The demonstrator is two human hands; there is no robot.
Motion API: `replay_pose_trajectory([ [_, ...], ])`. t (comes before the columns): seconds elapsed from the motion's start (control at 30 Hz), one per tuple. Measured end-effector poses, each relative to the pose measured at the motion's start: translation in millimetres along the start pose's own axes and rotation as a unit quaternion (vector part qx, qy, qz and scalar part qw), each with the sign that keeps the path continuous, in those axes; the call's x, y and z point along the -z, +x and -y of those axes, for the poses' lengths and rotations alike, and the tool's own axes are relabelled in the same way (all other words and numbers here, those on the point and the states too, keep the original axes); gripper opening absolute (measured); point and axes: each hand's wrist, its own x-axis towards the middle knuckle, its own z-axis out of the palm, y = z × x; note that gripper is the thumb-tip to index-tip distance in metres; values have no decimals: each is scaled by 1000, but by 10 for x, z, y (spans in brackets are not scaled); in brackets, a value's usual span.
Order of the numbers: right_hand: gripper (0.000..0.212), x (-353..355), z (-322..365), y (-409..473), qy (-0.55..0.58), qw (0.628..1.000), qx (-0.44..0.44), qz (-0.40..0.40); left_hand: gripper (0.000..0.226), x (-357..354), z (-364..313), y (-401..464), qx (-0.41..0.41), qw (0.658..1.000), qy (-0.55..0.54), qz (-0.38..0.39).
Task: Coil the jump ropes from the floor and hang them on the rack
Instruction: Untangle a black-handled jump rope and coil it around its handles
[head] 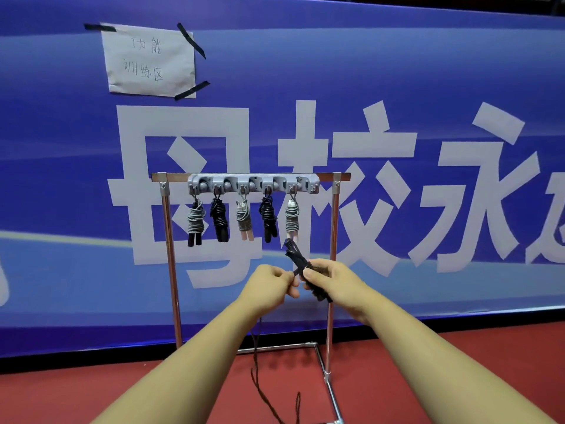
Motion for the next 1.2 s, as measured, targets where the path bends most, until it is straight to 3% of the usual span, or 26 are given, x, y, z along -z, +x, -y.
replay_pose_trajectory([
  [0.2, 45, -32, -15, 21, -75, 995, -5, -62, 48, -35, -68, -48, 10, 999, -39, 1],
  [0.33, 63, -6, -12, -29, -12, 999, -50, -1, 53, 12, 6, -38, -17, 999, -37, 29],
  [0.47, 35, -16, -28, -191, 116, 975, -103, 157, 54, 22, 82, -64, -34, 996, -44, 75],
  [0.63, 2, -102, -19, -240, -10, 993, -28, 112, 55, 37, 134, -166, 8, 994, -52, 98],
  [0.73, 11, -131, -92, -216, -20, 994, -20, 103, 58, 55, 180, -208, 31, 994, -51, 93],
  [0.9, 38, -209, -160, -231, 208, 963, -130, 109, 52, 3, 303, -241, 56, 989, -121, 69],
  [1.07, 34, -279, -295, -308, 187, 972, -129, 53, 55, -108, 362, -283, 102, 986, -128, 26],
  [1.2, 29, -314, -401, -354, 189, 973, -127, 42, 56, -140, 393, -342, 109, 992, -64, 26],
])
